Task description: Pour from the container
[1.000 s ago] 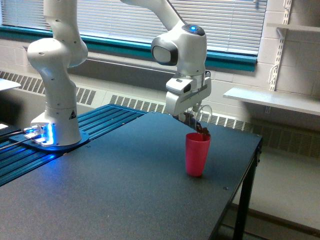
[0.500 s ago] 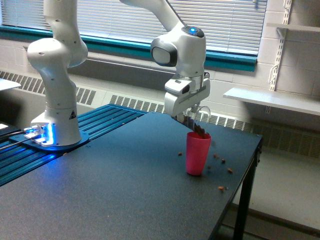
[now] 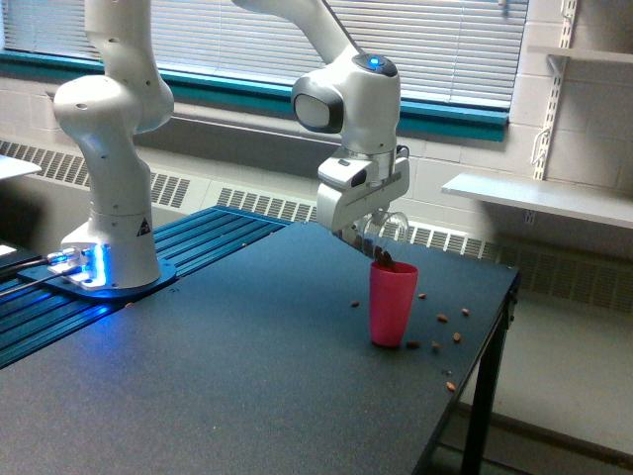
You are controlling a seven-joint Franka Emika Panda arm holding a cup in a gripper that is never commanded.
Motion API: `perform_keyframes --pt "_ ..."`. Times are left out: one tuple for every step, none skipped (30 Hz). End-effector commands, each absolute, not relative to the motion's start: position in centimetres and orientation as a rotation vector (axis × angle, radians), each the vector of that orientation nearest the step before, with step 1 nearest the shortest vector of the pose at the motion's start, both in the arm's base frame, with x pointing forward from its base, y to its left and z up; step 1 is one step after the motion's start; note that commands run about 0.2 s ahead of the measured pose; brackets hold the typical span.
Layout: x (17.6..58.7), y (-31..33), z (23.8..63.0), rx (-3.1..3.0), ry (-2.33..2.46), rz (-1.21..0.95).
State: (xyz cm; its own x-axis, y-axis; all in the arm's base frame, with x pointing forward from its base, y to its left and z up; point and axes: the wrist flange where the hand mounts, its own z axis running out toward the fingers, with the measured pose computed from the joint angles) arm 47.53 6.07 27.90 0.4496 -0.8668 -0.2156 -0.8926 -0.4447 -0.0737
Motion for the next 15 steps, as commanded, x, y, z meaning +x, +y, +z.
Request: perform_keyframes --pt "47.59 5.66 28.39 -2.507 1.573 0.194" --pt "47.59 5.62 28.42 -2.508 1.573 0.193" --pt "47.59 5.59 28.45 -2.509 1.575 0.192" --pt "47.61 5.54 28.48 -2.510 1.577 0.191" --pt "47.63 5.47 28.52 -2.510 1.578 0.190" --pt "47.65 5.39 28.55 -2.509 1.579 0.189" --pt "47.67 5.32 28.57 -2.509 1.582 0.187" --pt "47.70 5.25 28.62 -2.509 1.585 0.185" --pt "47.73 5.16 28.66 -2.508 1.588 0.183" --pt "47.75 5.10 28.70 -2.507 1.590 0.181" --pt "47.75 5.06 28.71 -2.508 1.592 0.180" --pt "47.76 5.00 28.74 -2.508 1.592 0.180" --pt "47.77 4.96 28.76 -2.507 1.593 0.179" --pt "47.79 4.90 28.79 -2.507 1.594 0.180" --pt "47.82 4.81 28.82 -2.507 1.595 0.180"
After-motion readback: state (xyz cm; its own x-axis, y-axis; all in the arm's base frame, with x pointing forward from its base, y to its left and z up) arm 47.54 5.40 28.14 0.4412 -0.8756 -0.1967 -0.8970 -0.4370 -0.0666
